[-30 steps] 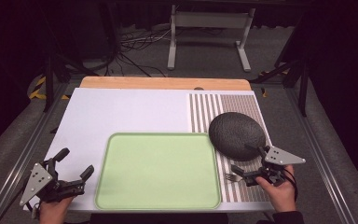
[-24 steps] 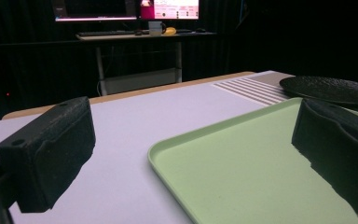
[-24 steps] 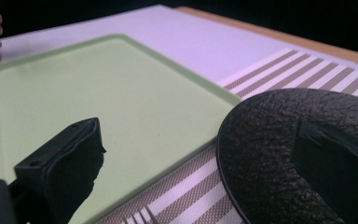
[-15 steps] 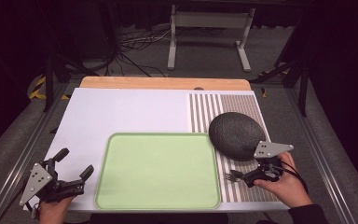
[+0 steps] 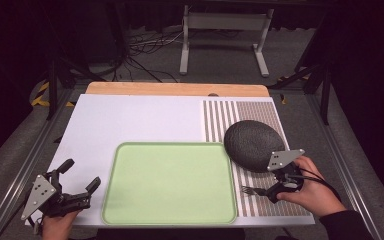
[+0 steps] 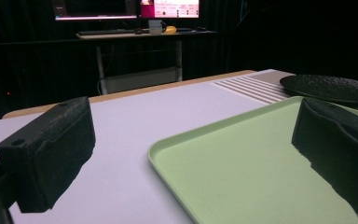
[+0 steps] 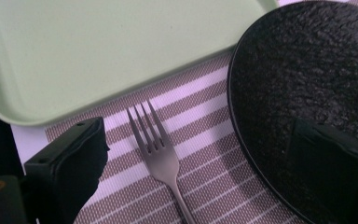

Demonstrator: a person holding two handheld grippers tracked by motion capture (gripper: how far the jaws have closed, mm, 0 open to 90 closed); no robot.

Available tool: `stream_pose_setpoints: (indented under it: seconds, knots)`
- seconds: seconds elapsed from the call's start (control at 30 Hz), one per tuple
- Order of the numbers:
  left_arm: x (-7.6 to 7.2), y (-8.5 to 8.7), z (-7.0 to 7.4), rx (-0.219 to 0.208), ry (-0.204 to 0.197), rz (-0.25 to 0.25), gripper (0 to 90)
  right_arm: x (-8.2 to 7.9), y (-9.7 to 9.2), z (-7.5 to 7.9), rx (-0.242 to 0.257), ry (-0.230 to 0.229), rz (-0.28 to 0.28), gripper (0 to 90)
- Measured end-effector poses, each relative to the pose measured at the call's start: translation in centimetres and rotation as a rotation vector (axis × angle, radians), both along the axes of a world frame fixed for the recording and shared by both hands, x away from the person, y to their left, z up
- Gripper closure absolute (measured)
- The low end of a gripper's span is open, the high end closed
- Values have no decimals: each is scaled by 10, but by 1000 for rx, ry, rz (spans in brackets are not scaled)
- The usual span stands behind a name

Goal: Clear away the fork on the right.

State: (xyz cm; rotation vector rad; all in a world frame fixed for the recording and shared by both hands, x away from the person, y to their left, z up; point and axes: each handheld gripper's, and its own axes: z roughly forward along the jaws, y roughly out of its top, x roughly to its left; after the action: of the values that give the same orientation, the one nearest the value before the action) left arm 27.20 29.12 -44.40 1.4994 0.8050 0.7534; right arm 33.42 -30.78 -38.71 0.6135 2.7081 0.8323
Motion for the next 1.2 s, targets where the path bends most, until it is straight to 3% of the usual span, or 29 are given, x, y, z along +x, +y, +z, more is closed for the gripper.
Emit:
stream_pose_setpoints:
  seconds: [0.17,0.37,0.63,0.77,0.93,1.03,1.07,1.2]
  knots:
    - [0,0,0,0,6,-6,1,5,0,2,-69,32,17,62]
    - [0,0,0,0,7,-9,1,12,-2,-1,-116,72,31,65]
    - [0,-1,0,1,7,-9,1,17,-5,-5,-164,93,40,82]
    - [1,-1,0,0,6,-8,1,19,-3,-8,-155,103,53,91]
    - [1,0,0,1,9,-9,1,22,0,-8,-190,103,110,151]
    - [2,-1,-1,-2,15,-11,1,22,2,-8,-209,136,142,230]
    - [2,-1,-1,-1,15,-11,1,24,3,-8,-237,149,175,256]
    - [1,-1,0,-2,9,-11,1,25,8,-8,-322,163,218,321]
